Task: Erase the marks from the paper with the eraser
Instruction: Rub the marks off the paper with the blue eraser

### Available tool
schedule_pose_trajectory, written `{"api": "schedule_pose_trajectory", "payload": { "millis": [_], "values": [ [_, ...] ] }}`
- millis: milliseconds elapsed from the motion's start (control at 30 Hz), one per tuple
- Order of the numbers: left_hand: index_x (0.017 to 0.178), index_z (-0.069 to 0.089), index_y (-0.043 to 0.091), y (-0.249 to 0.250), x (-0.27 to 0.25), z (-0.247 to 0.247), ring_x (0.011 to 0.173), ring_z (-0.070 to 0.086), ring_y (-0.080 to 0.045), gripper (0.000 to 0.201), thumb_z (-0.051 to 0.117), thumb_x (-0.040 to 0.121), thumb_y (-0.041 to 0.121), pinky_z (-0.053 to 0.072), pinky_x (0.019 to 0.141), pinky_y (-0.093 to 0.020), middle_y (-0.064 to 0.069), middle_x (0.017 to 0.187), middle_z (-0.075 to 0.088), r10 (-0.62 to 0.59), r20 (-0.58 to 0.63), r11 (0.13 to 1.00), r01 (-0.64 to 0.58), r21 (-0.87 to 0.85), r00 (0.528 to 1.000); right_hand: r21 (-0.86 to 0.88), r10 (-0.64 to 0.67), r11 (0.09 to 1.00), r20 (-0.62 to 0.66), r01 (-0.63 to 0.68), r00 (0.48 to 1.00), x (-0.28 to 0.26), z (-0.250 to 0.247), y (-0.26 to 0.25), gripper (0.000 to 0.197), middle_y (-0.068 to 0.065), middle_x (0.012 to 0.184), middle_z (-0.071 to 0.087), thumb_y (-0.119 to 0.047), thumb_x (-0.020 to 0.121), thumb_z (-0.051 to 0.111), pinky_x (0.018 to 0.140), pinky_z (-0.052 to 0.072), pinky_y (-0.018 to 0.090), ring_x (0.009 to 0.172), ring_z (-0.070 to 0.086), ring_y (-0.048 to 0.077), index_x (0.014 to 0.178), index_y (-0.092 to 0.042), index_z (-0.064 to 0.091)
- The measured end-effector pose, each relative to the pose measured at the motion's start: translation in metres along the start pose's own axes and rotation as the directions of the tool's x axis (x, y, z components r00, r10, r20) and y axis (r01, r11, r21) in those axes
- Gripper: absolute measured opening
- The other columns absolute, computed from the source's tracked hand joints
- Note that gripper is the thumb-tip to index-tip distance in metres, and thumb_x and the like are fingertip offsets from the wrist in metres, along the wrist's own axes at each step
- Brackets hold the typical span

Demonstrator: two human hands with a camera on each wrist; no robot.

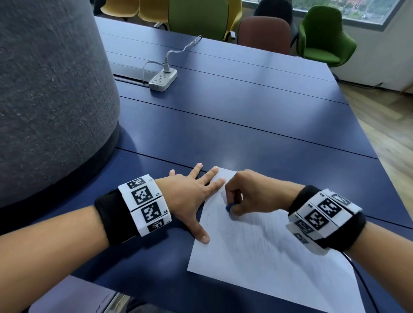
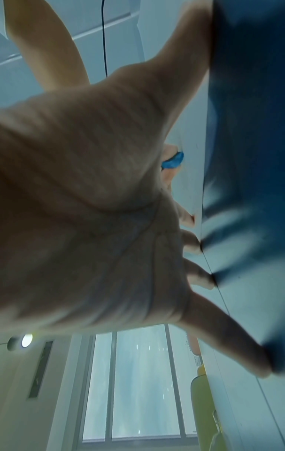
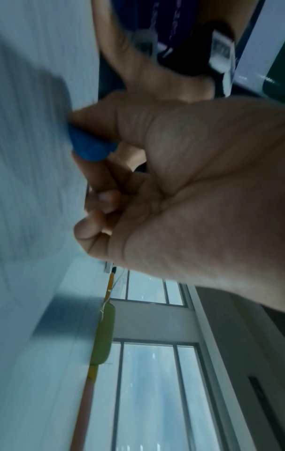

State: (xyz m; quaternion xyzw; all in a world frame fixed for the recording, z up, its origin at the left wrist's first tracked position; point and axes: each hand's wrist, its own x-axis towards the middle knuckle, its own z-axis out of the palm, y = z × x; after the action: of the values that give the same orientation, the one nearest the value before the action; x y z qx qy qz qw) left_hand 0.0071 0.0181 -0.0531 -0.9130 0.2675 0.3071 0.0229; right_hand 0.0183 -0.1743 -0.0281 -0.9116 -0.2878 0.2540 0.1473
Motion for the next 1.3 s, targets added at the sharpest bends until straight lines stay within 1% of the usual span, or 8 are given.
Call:
{"api": "schedule_pose_trajectory", "payload": {
  "millis": [167,333,467,633,767,933,1067,1300],
  "values": [
    [0.152,-0.019,0.034,0.001,0.001,-0.001,0.145,-0.027,-0.025,0.141,0.073,0.055,0.079,0.014,0.103,-0.076,0.013,0.156,-0.032,-0.003,0.010,1.000,0.003,0.014,1.000,-0.003,-0.060,0.998,0.207,0.062,0.976,-0.016,0.011,-0.013,0.010,-0.007,0.078,0.071,-0.019,0.076,0.078,0.063,0.049,0.021,0.062,0.057,0.004,0.076,-0.018,0.068],
    [0.151,-0.020,0.036,0.000,0.001,0.001,0.146,-0.026,-0.025,0.142,0.072,0.053,0.080,0.015,0.103,-0.076,0.014,0.156,-0.032,-0.002,0.002,1.000,0.002,0.009,1.000,-0.056,-0.002,0.998,-0.060,-0.001,0.998,-0.005,0.002,-0.003,0.009,-0.004,0.077,0.070,-0.020,0.077,0.076,0.065,0.052,0.030,0.066,0.060,0.013,0.076,-0.016,0.067],
    [0.152,-0.019,0.034,0.001,0.000,-0.001,0.146,-0.026,-0.026,0.141,0.072,0.055,0.079,0.015,0.104,-0.076,0.013,0.156,-0.032,-0.008,0.012,1.000,0.008,0.025,1.000,-0.022,-0.084,0.996,0.162,0.089,0.983,-0.020,0.017,-0.018,0.009,-0.006,0.078,0.072,-0.019,0.075,0.078,0.068,0.053,0.028,0.068,0.062,0.011,0.078,-0.016,0.070],
    [0.152,-0.019,0.035,0.001,0.000,-0.001,0.145,-0.027,-0.025,0.140,0.072,0.055,0.080,0.015,0.103,-0.076,0.013,0.156,-0.033,-0.007,0.017,1.000,0.007,0.020,1.000,-0.004,-0.040,0.999,-0.019,0.040,0.999,-0.013,0.013,-0.009,0.009,-0.005,0.076,0.071,-0.019,0.075,0.076,0.070,0.054,0.034,0.065,0.059,0.009,0.078,-0.014,0.069],
    [0.152,-0.019,0.034,0.001,-0.001,-0.002,0.146,-0.026,-0.025,0.140,0.072,0.056,0.079,0.015,0.104,-0.075,0.013,0.156,-0.033,-0.013,0.016,1.000,0.013,0.028,1.000,0.051,-0.131,0.991,0.192,0.124,0.973,-0.024,0.023,-0.024,0.008,-0.004,0.080,0.073,-0.016,0.076,0.076,0.068,0.053,0.026,0.065,0.059,0.007,0.077,-0.014,0.069],
    [0.152,-0.019,0.034,0.000,-0.001,0.000,0.145,-0.027,-0.025,0.140,0.071,0.054,0.081,0.015,0.104,-0.075,0.014,0.156,-0.032,-0.007,0.011,0.999,0.007,0.031,1.000,0.010,-0.049,0.999,-0.004,0.049,0.999,-0.017,0.017,-0.012,0.009,-0.004,0.077,0.071,-0.021,0.075,0.075,0.070,0.054,0.037,0.068,0.062,0.013,0.079,-0.015,0.069],
    [0.152,-0.019,0.034,0.000,-0.001,-0.001,0.145,-0.027,-0.025,0.141,0.072,0.055,0.080,0.014,0.104,-0.076,0.014,0.156,-0.033,-0.012,0.020,1.000,0.012,0.025,1.000,0.050,-0.117,0.993,0.229,0.108,0.966,-0.032,0.023,-0.025,0.007,0.000,0.080,0.074,-0.016,0.076,0.076,0.068,0.055,0.030,0.066,0.063,0.011,0.079,-0.013,0.071],
    [0.151,-0.019,0.034,0.000,-0.001,-0.001,0.145,-0.028,-0.024,0.140,0.072,0.056,0.079,0.012,0.104,-0.076,0.015,0.156,-0.033,-0.004,0.018,1.000,0.004,0.014,1.000,0.049,-0.044,0.998,0.167,0.037,0.985,-0.035,0.020,-0.016,0.008,-0.003,0.076,0.072,-0.018,0.074,0.078,0.063,0.052,0.026,0.063,0.061,0.010,0.076,-0.014,0.071]
  ]
}}
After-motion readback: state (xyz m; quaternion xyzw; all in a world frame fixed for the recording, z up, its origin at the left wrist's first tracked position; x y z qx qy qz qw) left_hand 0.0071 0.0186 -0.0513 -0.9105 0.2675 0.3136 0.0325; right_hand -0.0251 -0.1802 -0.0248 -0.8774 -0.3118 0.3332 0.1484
